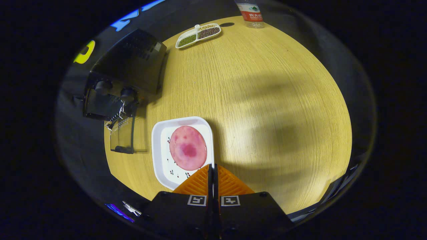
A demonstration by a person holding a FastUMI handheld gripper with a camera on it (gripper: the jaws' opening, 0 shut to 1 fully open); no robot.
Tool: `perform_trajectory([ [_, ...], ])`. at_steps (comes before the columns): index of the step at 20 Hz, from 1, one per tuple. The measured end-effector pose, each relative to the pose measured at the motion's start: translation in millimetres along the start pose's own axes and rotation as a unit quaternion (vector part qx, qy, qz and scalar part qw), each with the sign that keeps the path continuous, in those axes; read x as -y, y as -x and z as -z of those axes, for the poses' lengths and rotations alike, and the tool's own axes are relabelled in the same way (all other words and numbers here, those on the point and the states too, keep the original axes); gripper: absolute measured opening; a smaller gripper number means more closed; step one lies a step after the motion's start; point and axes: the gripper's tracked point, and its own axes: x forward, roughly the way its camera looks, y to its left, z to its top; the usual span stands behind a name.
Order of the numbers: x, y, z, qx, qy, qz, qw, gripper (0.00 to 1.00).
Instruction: Open the toaster oven, put the food inside, and close the toaster oven door.
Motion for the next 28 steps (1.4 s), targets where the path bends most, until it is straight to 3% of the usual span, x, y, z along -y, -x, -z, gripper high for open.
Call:
perform_trajectory([
  [14,-53,67,48,0.105,-0.103,-0.06,0.987,0.02],
  [21,-105,107,68,0.147,-0.125,-0.121,0.974,0.02],
  [28,-162,119,90,0.154,-0.153,-0.191,0.957,0.02],
])
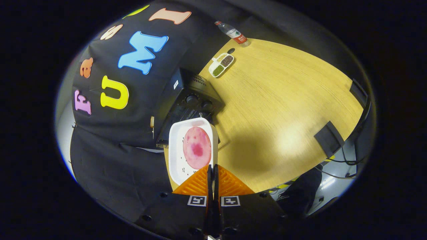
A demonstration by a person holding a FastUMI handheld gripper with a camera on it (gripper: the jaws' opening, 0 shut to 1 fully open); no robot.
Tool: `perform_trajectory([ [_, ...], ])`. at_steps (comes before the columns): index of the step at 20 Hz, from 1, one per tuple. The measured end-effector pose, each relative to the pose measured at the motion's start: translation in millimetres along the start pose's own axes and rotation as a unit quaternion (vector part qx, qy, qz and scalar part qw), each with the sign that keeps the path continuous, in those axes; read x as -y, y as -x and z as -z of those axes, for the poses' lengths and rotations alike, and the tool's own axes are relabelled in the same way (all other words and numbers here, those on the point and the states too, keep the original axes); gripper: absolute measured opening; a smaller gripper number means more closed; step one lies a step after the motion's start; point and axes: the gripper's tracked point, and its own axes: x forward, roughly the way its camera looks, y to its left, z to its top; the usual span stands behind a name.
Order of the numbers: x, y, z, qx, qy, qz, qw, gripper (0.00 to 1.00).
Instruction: Open the toaster oven, put the food inside, and close the toaster oven door.
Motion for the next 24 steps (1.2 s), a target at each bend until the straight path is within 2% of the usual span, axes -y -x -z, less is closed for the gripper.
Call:
perform_trajectory([
  [6,-39,-17,31,-0.028,0.001,-0.02,0.999,0.02],
  [14,-86,-63,31,-0.038,0.025,-0.022,0.999,0.02],
  [24,-79,-144,11,-0.049,0.001,0.015,0.999,0.02],
])
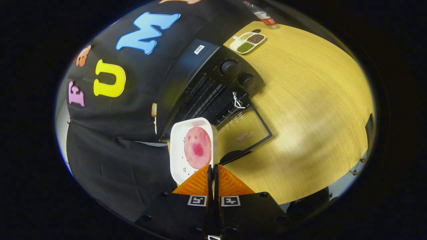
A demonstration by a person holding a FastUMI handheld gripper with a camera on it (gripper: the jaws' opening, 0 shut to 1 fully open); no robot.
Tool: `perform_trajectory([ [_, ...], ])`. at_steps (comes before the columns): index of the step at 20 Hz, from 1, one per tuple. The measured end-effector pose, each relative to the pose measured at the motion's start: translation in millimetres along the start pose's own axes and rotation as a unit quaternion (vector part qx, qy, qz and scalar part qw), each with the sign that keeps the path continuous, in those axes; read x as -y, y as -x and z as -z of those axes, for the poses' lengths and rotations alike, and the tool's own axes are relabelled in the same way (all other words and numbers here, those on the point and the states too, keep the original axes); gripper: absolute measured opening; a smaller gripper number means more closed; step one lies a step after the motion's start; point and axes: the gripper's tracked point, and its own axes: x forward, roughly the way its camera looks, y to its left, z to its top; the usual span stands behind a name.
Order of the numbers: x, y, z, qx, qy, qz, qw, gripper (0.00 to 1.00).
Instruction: Open the toaster oven, put the food inside, and close the toaster oven door.
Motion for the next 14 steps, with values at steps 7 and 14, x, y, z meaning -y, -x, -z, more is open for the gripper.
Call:
perform_trajectory([
  [7,-3,-58,-27,0.012,-0.022,-0.002,1.0,0.02],
  [14,-16,-106,-55,0.06,-0.061,-0.021,0.996,0.02],
])
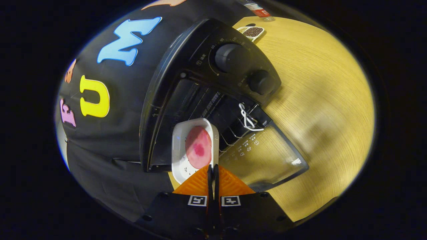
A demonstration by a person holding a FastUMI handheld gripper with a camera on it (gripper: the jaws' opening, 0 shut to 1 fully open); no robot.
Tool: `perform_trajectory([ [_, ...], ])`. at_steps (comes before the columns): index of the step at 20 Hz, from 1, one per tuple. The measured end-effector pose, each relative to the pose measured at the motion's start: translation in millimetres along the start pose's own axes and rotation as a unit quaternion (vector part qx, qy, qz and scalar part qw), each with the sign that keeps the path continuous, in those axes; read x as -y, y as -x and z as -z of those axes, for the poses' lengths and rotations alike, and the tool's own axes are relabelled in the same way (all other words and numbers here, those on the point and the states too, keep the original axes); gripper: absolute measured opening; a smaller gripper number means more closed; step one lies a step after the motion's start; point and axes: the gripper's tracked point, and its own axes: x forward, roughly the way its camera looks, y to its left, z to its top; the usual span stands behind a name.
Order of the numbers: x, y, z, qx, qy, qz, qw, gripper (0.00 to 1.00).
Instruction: Open the toaster oven, put the food inside, and close the toaster oven door.
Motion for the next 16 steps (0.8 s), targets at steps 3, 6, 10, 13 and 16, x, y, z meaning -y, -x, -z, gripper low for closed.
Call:
perform_trajectory([
  [3,-6,-14,-13,0.034,-0.01,-0.007,0.999,0.02],
  [6,-13,-23,-26,0.07,-0.022,-0.016,0.997,0.02],
  [10,-20,-38,-40,0.108,-0.042,-0.025,0.993,0.02],
  [13,-19,-47,-48,0.142,-0.055,-0.013,0.988,0.02],
  [16,-24,-53,-49,0.153,-0.064,-0.022,0.986,0.03],
])
